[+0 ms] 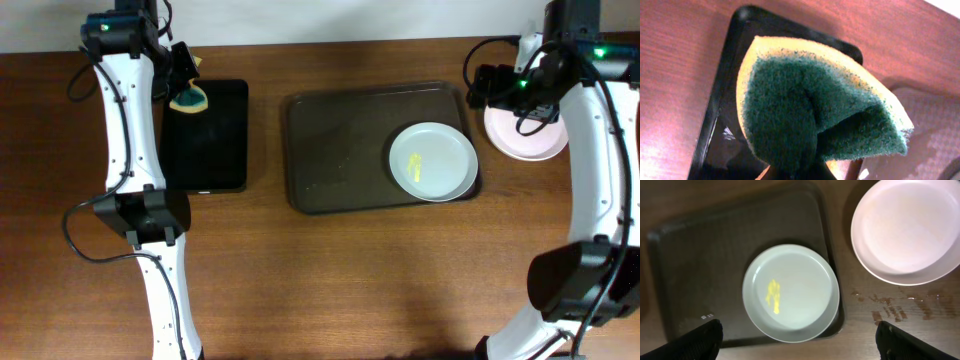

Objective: Clean dirty plates on tray and stack at the side
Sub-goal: 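Move the right gripper to the grey-green plate rim and grip it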

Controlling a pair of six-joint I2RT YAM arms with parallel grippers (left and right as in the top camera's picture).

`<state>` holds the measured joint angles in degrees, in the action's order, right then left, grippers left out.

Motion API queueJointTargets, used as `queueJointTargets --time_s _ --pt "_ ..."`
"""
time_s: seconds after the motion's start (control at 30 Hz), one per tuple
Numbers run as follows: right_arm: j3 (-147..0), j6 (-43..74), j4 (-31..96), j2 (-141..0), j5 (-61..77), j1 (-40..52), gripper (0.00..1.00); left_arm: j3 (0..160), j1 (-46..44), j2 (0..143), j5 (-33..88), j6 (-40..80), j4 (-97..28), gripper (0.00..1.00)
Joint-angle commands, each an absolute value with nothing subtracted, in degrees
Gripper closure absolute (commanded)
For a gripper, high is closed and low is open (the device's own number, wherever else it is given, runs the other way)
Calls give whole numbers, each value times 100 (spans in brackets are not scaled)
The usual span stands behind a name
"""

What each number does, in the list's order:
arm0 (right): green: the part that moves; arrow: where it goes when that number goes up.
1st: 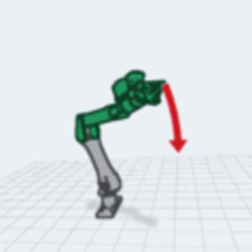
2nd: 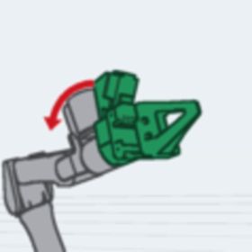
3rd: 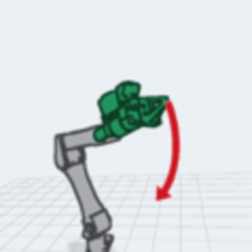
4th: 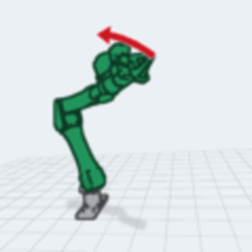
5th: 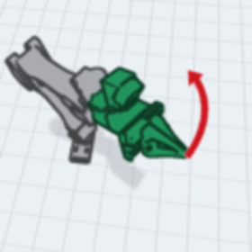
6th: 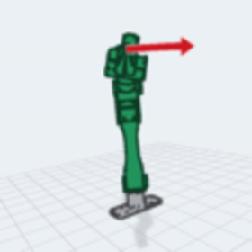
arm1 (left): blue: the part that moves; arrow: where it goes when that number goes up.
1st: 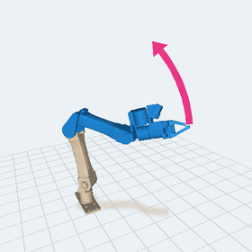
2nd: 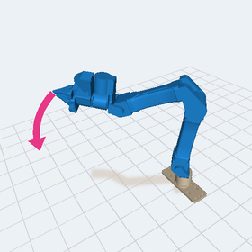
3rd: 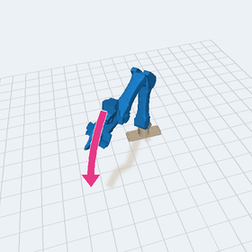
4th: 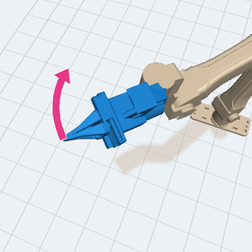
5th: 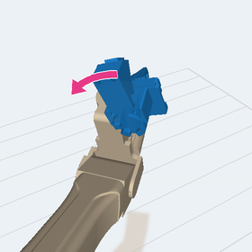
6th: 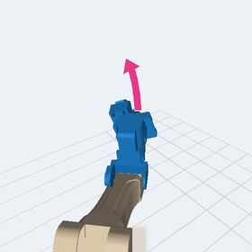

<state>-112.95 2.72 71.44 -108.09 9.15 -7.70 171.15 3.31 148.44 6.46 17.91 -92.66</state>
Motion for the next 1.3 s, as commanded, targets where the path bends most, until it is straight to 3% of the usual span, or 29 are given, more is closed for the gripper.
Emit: queueJointTargets --time_s 0.0,0.07,0.4,0.53,0.7,1.0,1.27 --pt "-11052 -303 7113 -11166 814 -714 1 17089 333 14912 1004 1697 -9435 100" --pt "-10940 -303 7094 -11454 812 -714 0 17089 296 14912 1011 1627 -9467 100" --pt "-10916 -305 6904 -12973 381 -714 28 17071 261 14912 1009 1354 -9633 100" --pt "-10916 -303 6831 -13028 381 -714 53 17071 261 14912 1009 1354 -9631 100" --pt "-10814 -303 6783 -13078 381 -718 59 17069 261 14912 1009 1354 -9636 100" --pt "-10344 -301 6418 -13078 -67 -718 55 17069 261 14912 1009 1354 -9666 100" --pt "-10359 -298 6434 -13076 123 -714 59 17067 261 14912 1009 1354 -9651 100"
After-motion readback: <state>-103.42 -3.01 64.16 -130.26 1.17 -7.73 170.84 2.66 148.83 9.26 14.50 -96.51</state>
